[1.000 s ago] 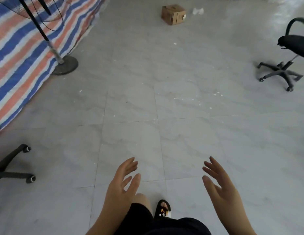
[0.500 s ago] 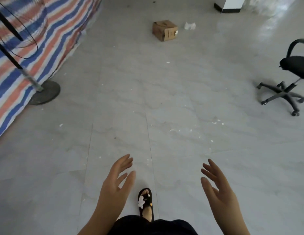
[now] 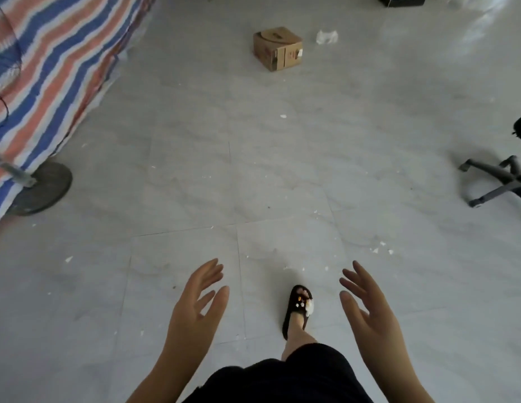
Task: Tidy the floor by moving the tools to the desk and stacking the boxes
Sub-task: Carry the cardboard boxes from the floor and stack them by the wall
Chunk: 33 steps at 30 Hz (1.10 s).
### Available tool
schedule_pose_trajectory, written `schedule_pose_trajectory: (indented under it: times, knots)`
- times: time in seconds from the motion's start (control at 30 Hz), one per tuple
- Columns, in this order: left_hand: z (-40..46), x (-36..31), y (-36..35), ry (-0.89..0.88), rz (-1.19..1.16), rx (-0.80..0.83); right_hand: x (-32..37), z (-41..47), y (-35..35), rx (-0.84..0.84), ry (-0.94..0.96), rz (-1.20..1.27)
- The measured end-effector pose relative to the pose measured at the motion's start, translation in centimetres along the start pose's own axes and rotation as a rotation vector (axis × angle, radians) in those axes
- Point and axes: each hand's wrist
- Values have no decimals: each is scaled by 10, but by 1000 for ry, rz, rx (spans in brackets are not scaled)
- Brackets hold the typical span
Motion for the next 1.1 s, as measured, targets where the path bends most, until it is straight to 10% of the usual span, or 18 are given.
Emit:
schedule_pose_trajectory:
  times: [1.1]
  knots:
    - [754,-138,-231,39,-51,5,126,799,-1,28,33,-41]
Point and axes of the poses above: each hand's wrist, its own z-axis towards the middle knuckle, its own y-axis out of the back of the hand, x = y × z, and after that the axes turned 8 degrees about -z, right-handed
